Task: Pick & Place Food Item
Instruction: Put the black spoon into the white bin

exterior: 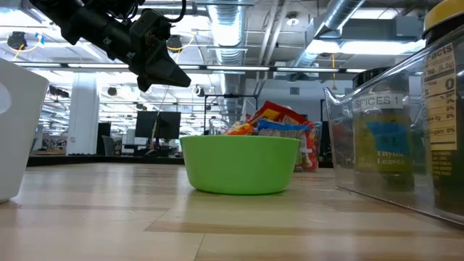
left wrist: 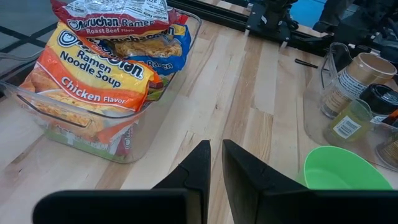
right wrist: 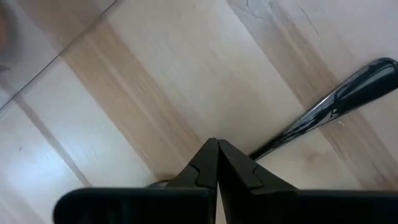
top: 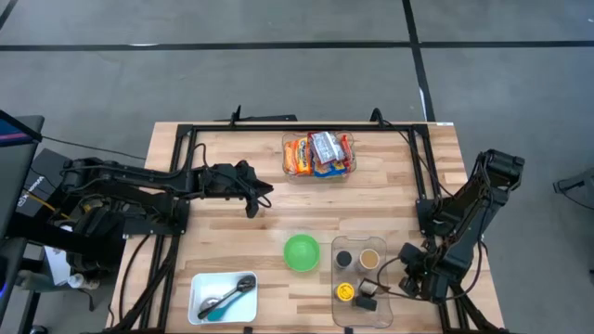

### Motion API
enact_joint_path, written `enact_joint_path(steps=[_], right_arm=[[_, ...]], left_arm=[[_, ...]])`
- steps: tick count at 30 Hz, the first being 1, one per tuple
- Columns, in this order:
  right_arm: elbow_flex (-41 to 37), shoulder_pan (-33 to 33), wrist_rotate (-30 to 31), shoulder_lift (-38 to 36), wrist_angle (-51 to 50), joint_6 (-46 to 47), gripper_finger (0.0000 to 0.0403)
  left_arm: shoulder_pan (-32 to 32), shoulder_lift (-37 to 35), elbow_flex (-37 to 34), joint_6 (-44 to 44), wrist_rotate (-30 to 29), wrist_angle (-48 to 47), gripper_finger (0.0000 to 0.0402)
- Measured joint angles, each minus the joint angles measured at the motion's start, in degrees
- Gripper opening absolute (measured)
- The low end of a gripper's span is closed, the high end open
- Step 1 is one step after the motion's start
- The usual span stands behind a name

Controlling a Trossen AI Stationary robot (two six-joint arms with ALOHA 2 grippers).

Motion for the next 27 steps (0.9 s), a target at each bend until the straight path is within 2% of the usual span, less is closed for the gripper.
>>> enact_joint_path(steps=[11, 18, 27], right_arm=[[3.8, 0.0, -0.1, 0.0, 0.0, -2.3, 0.0001], [5.7, 0.0, -7.1, 0.0, 0.1, -0.2, 0.0], [4.4, -0.1, -7.8, 0.0, 1.1, 1.1, 0.0]], left_arm=[[0.0, 0.0, 0.0, 0.0, 0.0, 0.0, 0.0034], [0.0, 0.0, 0.0, 0.0, 0.0, 0.0, 0.0034], [0.0, 0.0, 0.0, 0.0, 0.0, 0.0, 0.0034]])
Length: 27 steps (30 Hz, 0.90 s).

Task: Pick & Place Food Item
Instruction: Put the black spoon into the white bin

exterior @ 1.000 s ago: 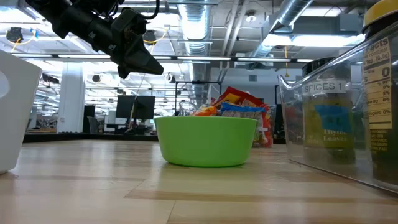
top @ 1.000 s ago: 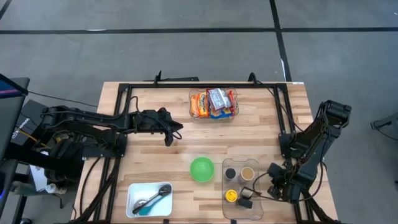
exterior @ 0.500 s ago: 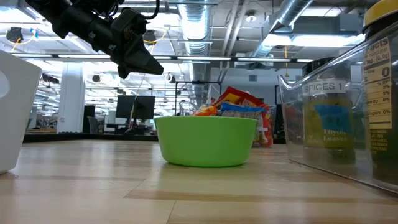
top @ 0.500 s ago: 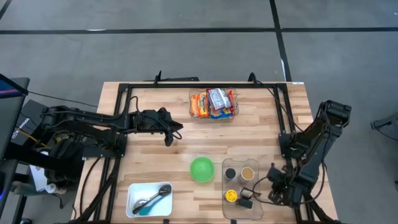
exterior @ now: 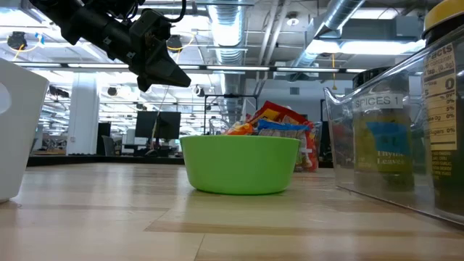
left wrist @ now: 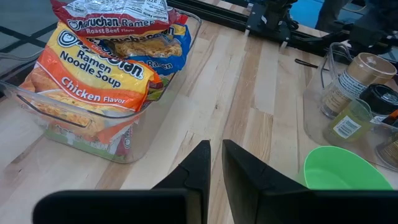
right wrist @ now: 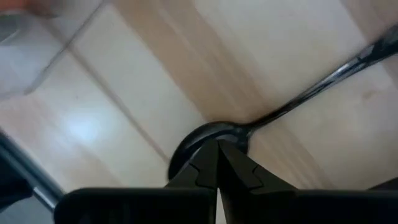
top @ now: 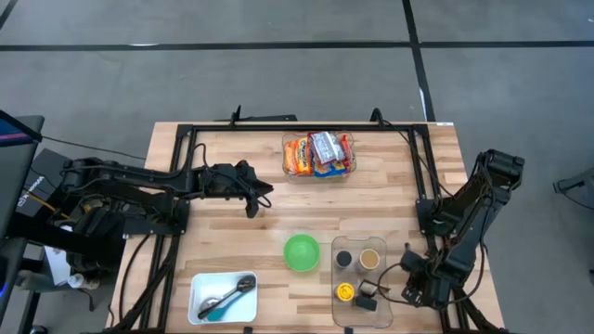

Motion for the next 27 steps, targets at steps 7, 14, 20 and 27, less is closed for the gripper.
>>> enact_joint_path(steps=[7, 14, 20, 27], right_arm=[[-0.4, 0.0, 0.2, 0.0, -0.9, 0.9, 0.0], [-0.4, 0.0, 0.0, 0.0, -0.8, 0.9, 0.0], [-0.4, 0.0, 0.0, 0.0, -0.7, 0.2, 0.0], [-0.4, 0.0, 0.0, 0.0, -1.6, -0.1, 0.0]], left_arm=[[0.0, 0.0, 0.0, 0.0, 0.0, 0.0, 0.0034], [0.0, 0.0, 0.0, 0.0, 0.0, 0.0, 0.0034], [0.0, 0.0, 0.0, 0.0, 0.0, 0.0, 0.0034], [0.0, 0.0, 0.0, 0.0, 0.0, 0.0, 0.0034]])
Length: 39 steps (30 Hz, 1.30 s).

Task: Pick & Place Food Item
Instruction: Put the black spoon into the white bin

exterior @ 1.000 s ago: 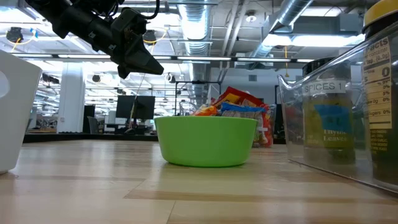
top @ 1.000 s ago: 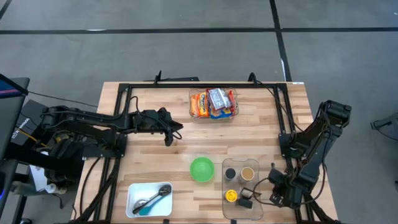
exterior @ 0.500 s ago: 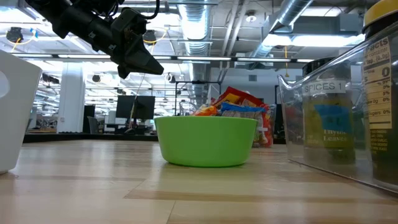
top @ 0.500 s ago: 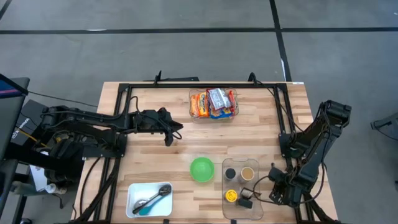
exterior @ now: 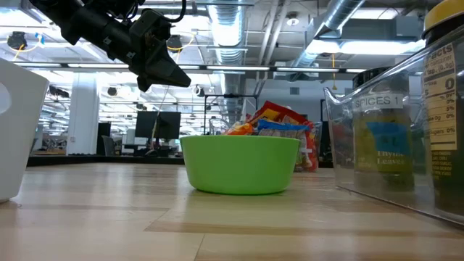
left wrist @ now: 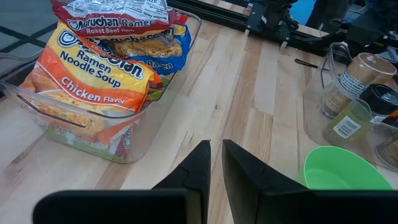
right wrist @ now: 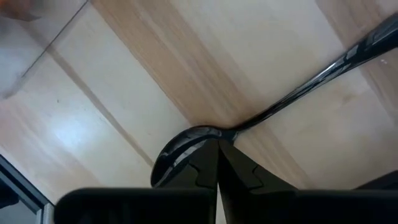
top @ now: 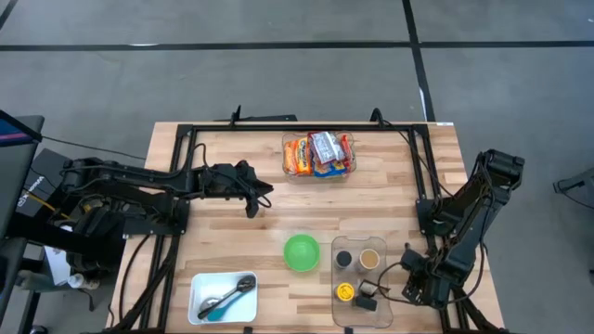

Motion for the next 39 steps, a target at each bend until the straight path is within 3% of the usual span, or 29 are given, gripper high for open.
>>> enact_joint_path(steps=[18, 31, 39], right_arm=[[0.1, 0.1, -1.0, 4.4, 2.9, -6.2, 0.0], [0.1, -1.2, -1.2, 4.4, -2.1, -6.3, 0.0], [0.1, -1.1, 3.0, 4.4, -4.7, -10.0, 0.0]], left_arm=[[0.0, 0.0, 0.0, 0.0, 0.0, 0.3, 0.0034], [0.0, 0.0, 0.0, 0.0, 0.0, 1.9, 0.0034], [0.0, 0.0, 0.0, 0.0, 0.0, 2.4, 0.0034]])
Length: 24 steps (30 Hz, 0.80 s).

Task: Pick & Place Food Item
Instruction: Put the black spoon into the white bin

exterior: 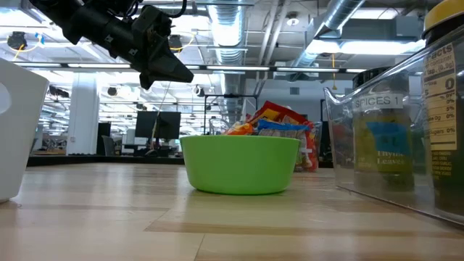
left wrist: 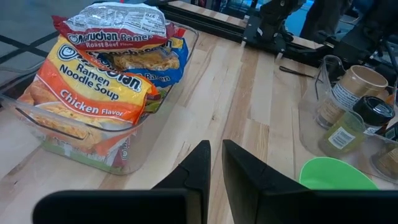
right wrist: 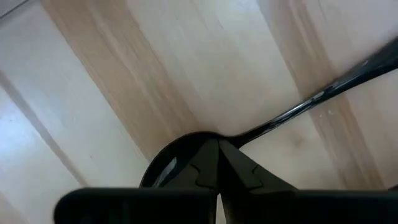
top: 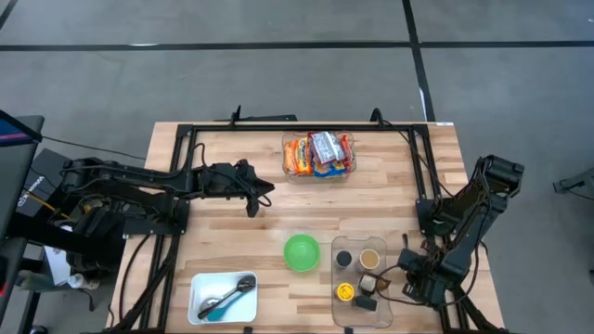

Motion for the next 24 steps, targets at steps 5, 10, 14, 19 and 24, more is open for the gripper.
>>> enact_joint_path(steps=[5, 10, 14, 19, 24], right_arm=[[-0.1, 0.0, 0.8, 0.0, -2.4, -0.5, 0.0], [-0.2, 0.0, 2.7, 0.1, -4.8, -0.5, 0.0], [-0.3, -0.1, 5.0, 0.2, -6.4, -0.5, 0.0], [-0.3, -0.1, 5.0, 0.2, -8.4, -0.2, 0.0], [-0.3, -0.2, 6.9, 0.2, -9.9, -0.1, 0.0]], left_arm=[[0.0, 0.0, 0.0, 0.0, 0.0, 0.0, 0.0034], [0.0, 0.0, 0.0, 0.0, 0.0, 0.0, 0.0034], [0.0, 0.0, 0.0, 0.0, 0.0, 0.0, 0.0034], [0.0, 0.0, 0.0, 0.0, 0.0, 0.0, 0.0034], [0.0, 0.0, 0.0, 0.0, 0.0, 0.0, 0.0034]])
